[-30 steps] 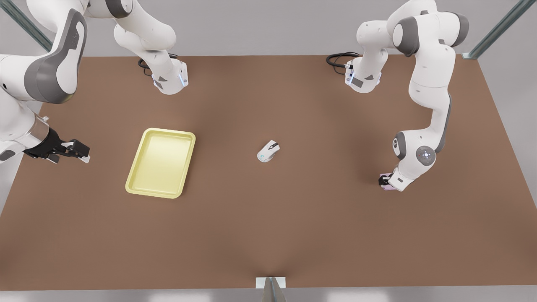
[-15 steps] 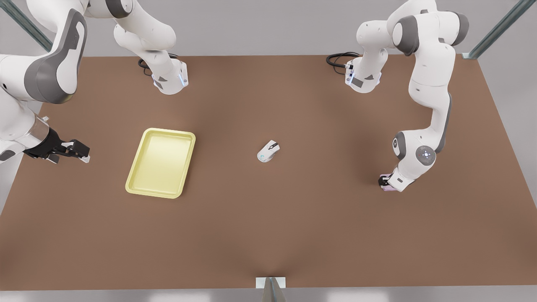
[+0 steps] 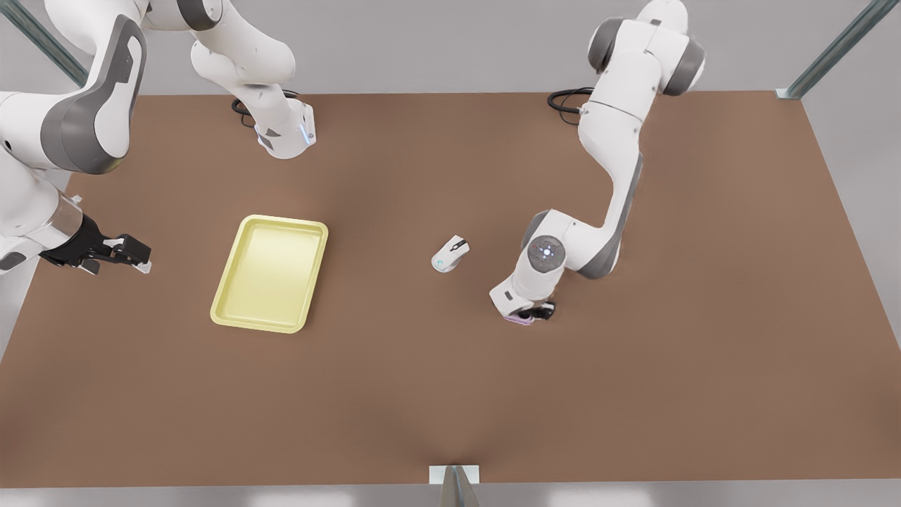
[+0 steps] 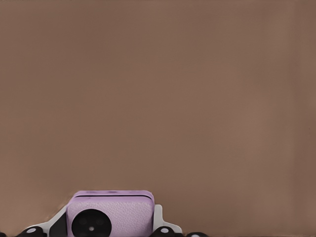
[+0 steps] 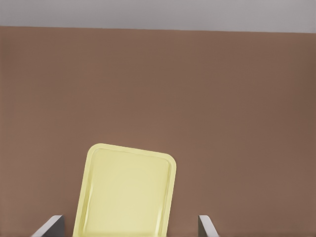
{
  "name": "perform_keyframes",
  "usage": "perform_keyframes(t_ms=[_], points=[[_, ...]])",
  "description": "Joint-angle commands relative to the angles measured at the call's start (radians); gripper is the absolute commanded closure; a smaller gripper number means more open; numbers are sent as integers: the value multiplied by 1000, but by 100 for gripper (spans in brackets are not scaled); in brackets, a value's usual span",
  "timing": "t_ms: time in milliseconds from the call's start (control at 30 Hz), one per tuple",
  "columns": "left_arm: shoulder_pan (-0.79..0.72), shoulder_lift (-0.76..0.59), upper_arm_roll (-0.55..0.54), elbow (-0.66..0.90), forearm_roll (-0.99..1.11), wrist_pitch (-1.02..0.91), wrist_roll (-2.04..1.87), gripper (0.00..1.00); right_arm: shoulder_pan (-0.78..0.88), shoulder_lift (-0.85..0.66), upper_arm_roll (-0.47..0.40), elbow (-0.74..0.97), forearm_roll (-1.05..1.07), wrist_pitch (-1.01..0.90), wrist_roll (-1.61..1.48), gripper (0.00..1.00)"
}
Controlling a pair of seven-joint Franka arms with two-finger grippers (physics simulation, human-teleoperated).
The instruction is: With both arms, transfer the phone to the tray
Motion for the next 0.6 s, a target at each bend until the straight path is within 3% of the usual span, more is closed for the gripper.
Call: perform_keyframes(t_ms=[0, 233, 567], points=[[-70, 69, 0, 131, -43, -208, -681, 20, 0, -1, 0, 2, -1, 0, 0, 0], [-172, 385, -37, 647, -27, -271, -710, 20, 0, -1, 0, 0, -1, 0, 0, 0], [-238, 492, -64, 710, 37, 35, -613, 19, 35, -10, 2, 3, -4, 13, -1, 0]])
